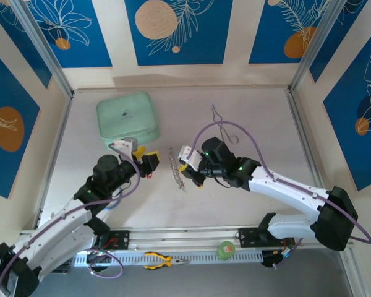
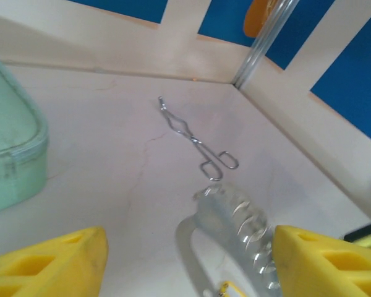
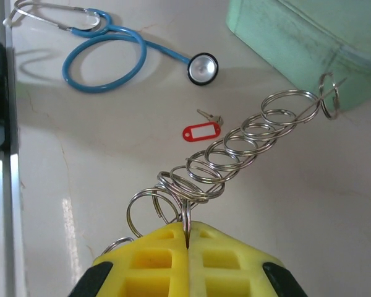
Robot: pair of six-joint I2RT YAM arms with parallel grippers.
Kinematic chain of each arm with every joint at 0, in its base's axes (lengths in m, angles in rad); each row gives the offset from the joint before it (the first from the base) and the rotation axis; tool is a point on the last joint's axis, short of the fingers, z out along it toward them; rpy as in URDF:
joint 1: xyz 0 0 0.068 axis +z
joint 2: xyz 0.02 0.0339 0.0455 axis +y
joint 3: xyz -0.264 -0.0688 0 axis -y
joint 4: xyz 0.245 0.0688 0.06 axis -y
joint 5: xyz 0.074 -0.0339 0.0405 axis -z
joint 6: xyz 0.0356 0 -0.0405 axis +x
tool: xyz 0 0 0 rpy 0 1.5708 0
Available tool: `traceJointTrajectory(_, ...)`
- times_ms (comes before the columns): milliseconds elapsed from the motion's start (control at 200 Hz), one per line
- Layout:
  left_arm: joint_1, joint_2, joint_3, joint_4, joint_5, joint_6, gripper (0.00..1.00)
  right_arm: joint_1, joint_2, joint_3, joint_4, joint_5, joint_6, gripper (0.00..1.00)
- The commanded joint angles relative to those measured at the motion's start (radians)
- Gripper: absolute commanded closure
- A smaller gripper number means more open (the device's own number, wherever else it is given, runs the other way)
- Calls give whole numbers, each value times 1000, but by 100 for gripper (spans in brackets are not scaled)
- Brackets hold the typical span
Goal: Put the keys on the keyring
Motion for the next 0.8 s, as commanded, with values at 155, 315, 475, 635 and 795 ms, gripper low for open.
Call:
traceJointTrajectory(155,-5,-74,-94,-101,174,62,52,-23,1,39,-65,-35,81,100)
traceJointTrajectory(315,-23,-58,-146,17,351,144,64,-31,-26,1,3,-78,40,100)
traceJointTrajectory(475,-68,-65,-140,81,385,420,68,-62,-43,-7,-6,-141,56,100)
traceJointTrajectory(635,-164,-73,-146,116,286,737,75,-114,-90,-46,39,-235,119,100)
traceJointTrajectory(795,-316,-11,-158,221,81,1000,77,-135,-112,-58,59,-276,168,100)
